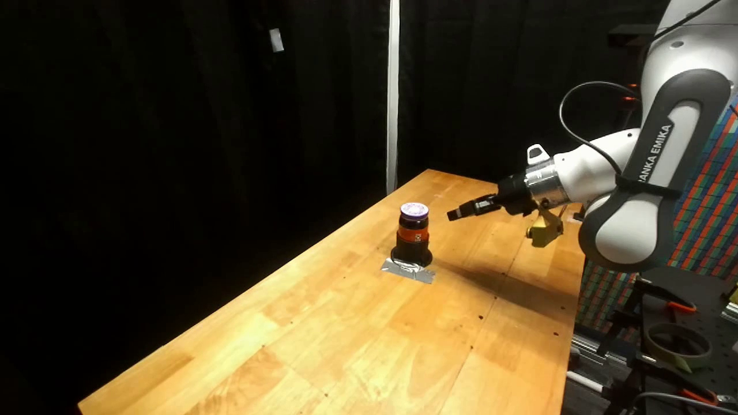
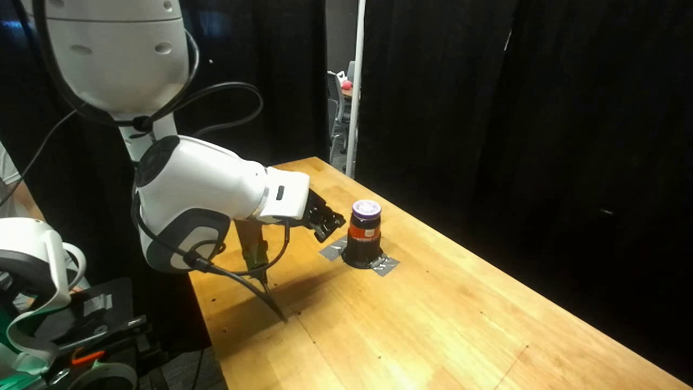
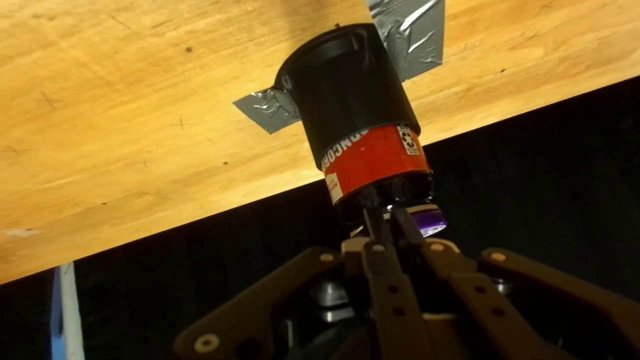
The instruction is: Put the rubber band around the cup
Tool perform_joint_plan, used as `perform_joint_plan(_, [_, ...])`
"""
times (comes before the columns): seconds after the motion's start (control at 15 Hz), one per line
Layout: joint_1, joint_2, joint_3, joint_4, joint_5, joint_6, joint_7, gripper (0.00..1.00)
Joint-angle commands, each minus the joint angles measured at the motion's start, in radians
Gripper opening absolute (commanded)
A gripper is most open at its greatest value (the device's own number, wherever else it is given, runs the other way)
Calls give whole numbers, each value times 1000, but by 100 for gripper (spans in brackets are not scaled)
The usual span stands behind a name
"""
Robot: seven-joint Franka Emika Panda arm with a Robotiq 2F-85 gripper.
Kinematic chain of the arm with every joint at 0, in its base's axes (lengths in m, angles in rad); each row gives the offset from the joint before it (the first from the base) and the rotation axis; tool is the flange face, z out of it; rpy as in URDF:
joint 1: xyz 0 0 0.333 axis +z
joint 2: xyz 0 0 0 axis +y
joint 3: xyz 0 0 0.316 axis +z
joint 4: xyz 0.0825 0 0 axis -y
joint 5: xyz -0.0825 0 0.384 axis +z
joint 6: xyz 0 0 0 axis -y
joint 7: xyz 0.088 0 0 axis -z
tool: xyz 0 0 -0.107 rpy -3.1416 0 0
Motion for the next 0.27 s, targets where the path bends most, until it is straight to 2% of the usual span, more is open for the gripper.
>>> perform_joint_plan(0.0, [27, 22, -36, -15, -45, 47, 72, 36])
perform_joint_plan(0.07, [46, 13, -51, -3, -19, 9, 45, 15])
perform_joint_plan(0.2, [44, 23, -49, -4, -27, 9, 61, 31])
